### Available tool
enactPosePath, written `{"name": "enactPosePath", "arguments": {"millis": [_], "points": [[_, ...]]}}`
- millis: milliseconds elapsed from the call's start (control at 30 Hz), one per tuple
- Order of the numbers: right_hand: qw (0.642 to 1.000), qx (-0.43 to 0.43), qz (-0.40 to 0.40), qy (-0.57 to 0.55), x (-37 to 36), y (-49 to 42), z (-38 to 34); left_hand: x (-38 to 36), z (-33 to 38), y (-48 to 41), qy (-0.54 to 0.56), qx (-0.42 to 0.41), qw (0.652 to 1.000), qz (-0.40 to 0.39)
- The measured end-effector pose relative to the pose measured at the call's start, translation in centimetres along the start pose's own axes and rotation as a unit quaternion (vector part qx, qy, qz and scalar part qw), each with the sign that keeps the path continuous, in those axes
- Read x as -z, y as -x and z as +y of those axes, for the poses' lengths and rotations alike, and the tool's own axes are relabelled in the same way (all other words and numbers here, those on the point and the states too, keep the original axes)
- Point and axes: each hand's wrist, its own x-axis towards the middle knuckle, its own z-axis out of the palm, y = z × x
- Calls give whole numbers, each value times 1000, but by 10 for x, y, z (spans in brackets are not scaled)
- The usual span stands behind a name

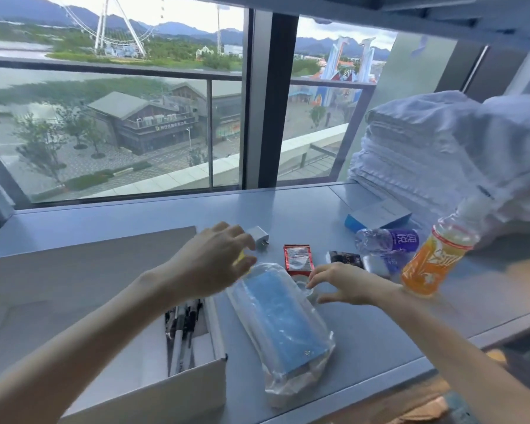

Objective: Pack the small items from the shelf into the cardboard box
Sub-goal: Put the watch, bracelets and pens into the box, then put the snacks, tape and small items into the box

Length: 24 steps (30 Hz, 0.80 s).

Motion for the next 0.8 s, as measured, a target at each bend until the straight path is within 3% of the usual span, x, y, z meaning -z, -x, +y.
{"name": "enactPosePath", "arguments": {"millis": [167,300,500,633,800], "points": [[1000,3,15,8,8,-4,38,-38,60,-15,-97,2,992,-83],[999,18,33,6,-1,-5,58,-75,85,-26,-159,66,975,-141],[990,85,101,46,-32,-3,67,-140,108,-34,-75,176,966,-174],[978,126,163,32,-54,1,57,-169,97,-20,-31,214,969,-117],[976,142,160,-33,-73,-4,42,-172,86,-2,33,229,970,-71]]}}
